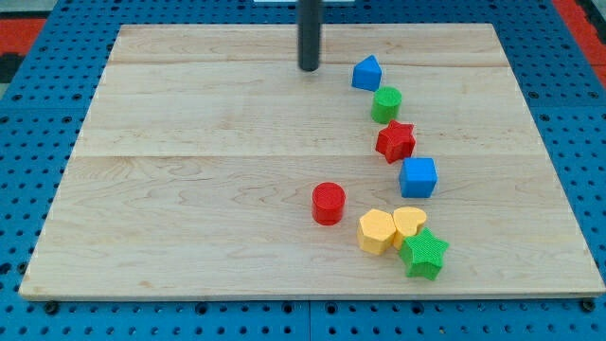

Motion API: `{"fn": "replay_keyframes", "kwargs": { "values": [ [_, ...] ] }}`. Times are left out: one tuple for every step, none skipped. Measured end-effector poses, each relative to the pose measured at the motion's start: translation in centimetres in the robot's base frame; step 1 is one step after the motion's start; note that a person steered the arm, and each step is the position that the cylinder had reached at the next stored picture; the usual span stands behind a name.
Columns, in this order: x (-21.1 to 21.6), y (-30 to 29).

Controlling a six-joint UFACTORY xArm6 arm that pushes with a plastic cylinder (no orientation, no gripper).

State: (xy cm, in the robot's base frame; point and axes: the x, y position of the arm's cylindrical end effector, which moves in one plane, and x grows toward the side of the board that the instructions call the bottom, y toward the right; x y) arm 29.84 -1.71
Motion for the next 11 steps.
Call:
{"fn": "replay_keyframes", "kwargs": {
  "values": [
    [6.2, -3.6],
    [13.1, -5.0],
    [20.2, -5.0],
    [27.2, -4.3],
    [31.9, -2.0],
    [31.7, 2.8],
    [30.1, 7.7],
    [29.4, 9.9],
    [26.8, 9.4],
    [24.3, 9.4],
    [21.0, 9.2]
  ]
}}
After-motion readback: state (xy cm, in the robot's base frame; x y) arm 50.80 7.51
